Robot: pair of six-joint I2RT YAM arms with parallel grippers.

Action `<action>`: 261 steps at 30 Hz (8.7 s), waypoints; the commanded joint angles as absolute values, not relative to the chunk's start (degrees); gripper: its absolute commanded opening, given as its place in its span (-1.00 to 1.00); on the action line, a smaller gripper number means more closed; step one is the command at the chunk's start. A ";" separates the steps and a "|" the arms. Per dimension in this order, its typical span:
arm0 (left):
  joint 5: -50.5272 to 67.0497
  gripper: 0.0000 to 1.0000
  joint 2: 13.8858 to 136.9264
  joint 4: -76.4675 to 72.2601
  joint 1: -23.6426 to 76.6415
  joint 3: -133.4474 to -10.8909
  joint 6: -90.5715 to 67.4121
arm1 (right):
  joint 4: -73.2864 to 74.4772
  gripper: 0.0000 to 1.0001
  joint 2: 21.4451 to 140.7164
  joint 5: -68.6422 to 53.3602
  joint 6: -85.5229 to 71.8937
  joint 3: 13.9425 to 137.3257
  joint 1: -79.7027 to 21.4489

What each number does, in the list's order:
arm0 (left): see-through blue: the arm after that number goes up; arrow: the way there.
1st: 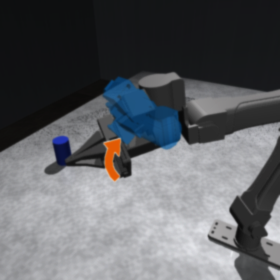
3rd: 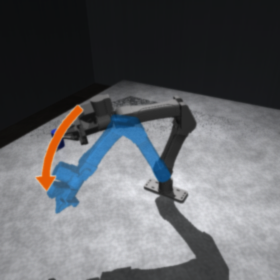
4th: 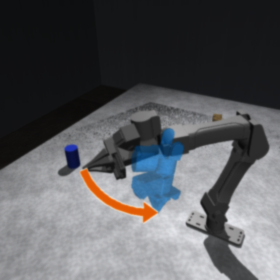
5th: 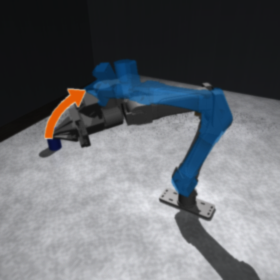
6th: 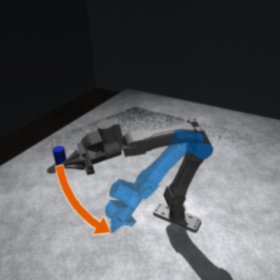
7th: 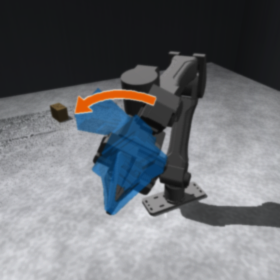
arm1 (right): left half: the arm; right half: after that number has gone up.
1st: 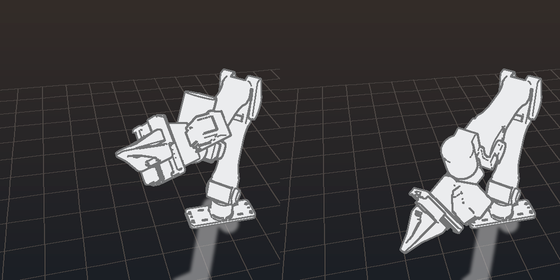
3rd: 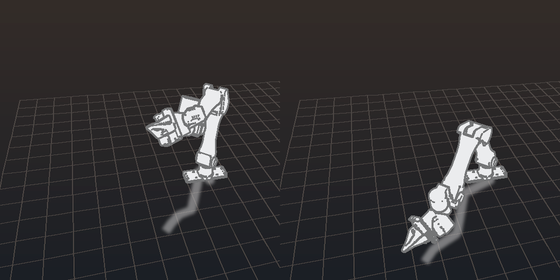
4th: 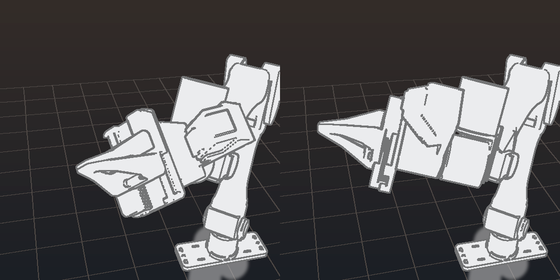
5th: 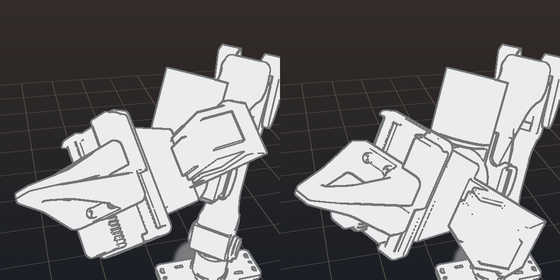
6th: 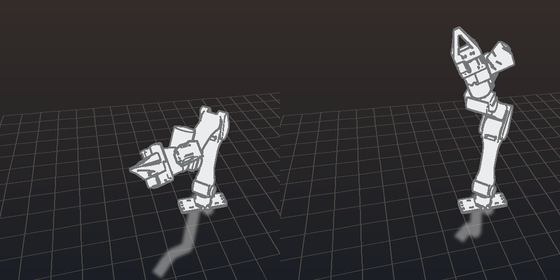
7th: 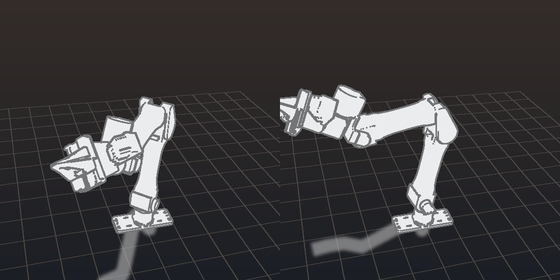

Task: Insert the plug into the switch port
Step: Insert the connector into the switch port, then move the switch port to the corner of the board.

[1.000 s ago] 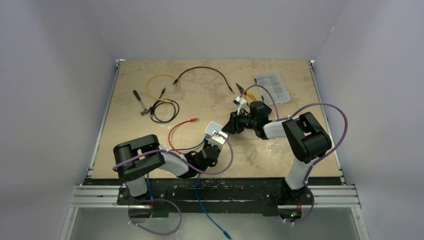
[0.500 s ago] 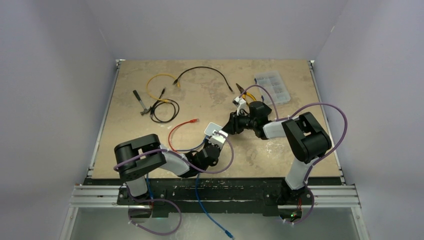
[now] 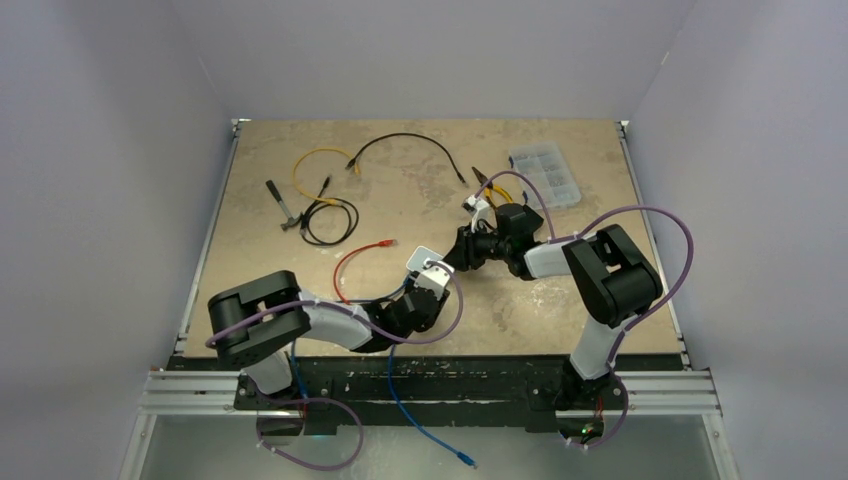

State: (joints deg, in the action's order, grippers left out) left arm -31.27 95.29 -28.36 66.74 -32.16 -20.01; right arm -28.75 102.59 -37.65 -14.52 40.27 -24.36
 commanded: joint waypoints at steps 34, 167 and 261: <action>-17.55 -1.00 95.04 -11.60 59.77 -40.34 -22.85 | -27.11 -0.21 105.69 -33.23 -11.87 43.63 -24.78; -5.53 -1.00 70.56 -54.06 54.58 -7.06 -5.89 | -68.04 -0.67 110.60 -61.75 -54.85 37.17 -27.69; -25.55 0.20 41.39 -2.40 59.16 -32.08 -10.89 | -40.56 -1.00 85.80 -47.71 -42.27 50.81 -20.59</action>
